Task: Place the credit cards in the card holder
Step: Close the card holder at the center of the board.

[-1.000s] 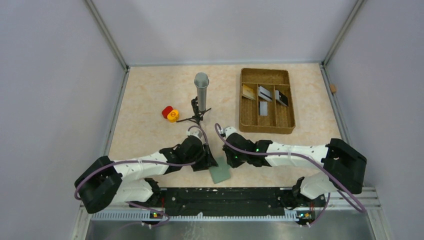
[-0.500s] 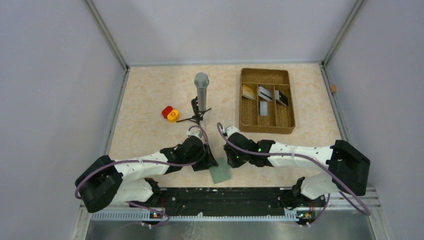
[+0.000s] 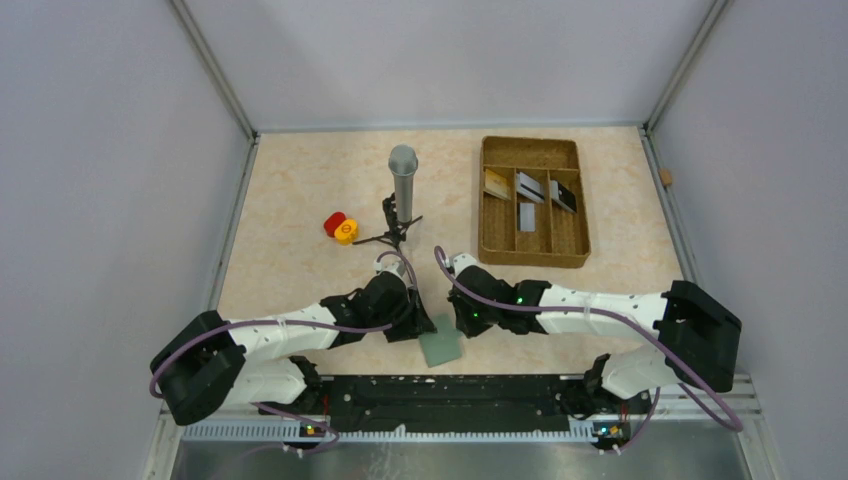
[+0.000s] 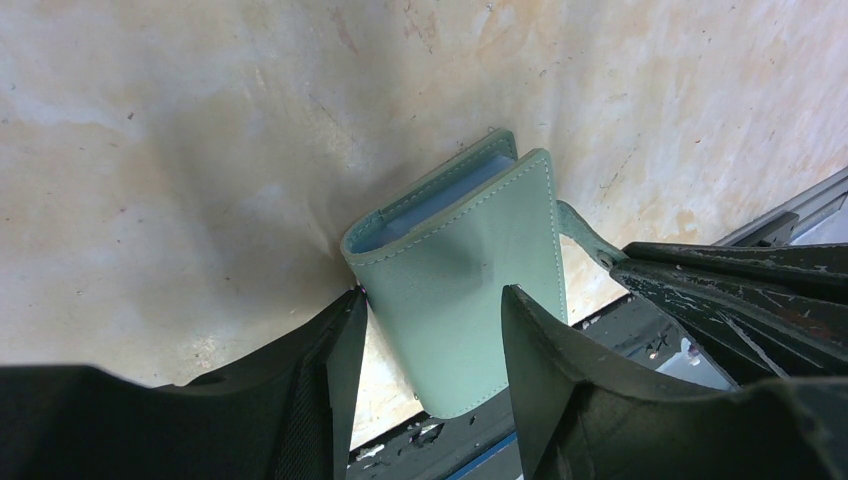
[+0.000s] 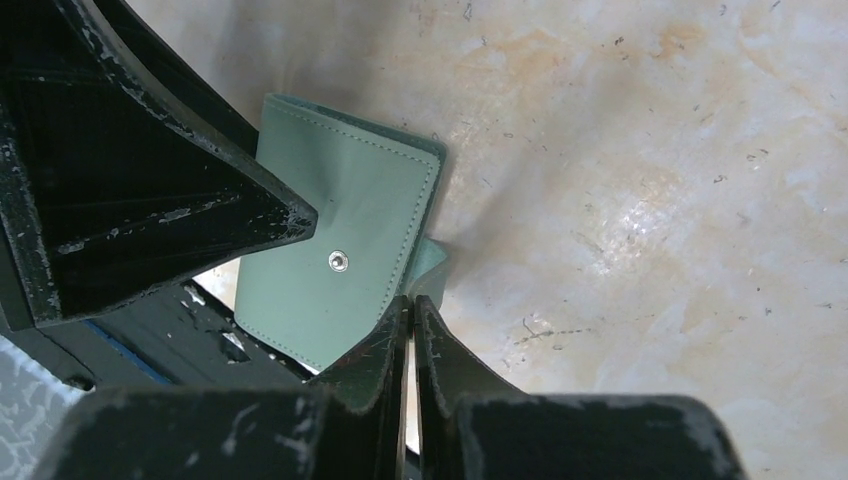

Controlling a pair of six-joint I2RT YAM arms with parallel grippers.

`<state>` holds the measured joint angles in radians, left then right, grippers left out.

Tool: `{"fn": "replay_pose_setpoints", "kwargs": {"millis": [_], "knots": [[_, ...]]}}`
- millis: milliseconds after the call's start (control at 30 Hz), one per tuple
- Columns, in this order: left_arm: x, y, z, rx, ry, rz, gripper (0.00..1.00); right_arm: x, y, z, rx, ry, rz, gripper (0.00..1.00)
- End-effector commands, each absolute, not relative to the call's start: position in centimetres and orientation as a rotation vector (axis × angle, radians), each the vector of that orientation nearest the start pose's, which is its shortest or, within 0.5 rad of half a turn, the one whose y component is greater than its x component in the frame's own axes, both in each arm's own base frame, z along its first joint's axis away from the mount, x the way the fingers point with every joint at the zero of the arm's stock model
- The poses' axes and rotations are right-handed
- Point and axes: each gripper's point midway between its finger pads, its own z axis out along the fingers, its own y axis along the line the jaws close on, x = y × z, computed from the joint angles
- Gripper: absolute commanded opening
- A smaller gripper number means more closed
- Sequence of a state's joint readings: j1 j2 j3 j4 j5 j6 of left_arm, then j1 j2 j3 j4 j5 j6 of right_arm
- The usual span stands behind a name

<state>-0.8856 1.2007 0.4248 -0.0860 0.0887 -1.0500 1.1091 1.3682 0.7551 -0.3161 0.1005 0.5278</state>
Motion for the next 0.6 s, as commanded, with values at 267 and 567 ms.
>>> {"fn": "replay_pose_setpoints", "kwargs": {"millis": [267,567], "knots": [[12.8,-21.7,-0.4,-0.186,2.772,-0.624,0.57,12.8,31.7,6.9,-0.710,2.445,0.736,0.00],[12.8,-21.7,-0.4,-0.185,2.771,-0.626,0.57,12.0,33.4,6.6,-0.703,2.435,0.875,0.00]]}}
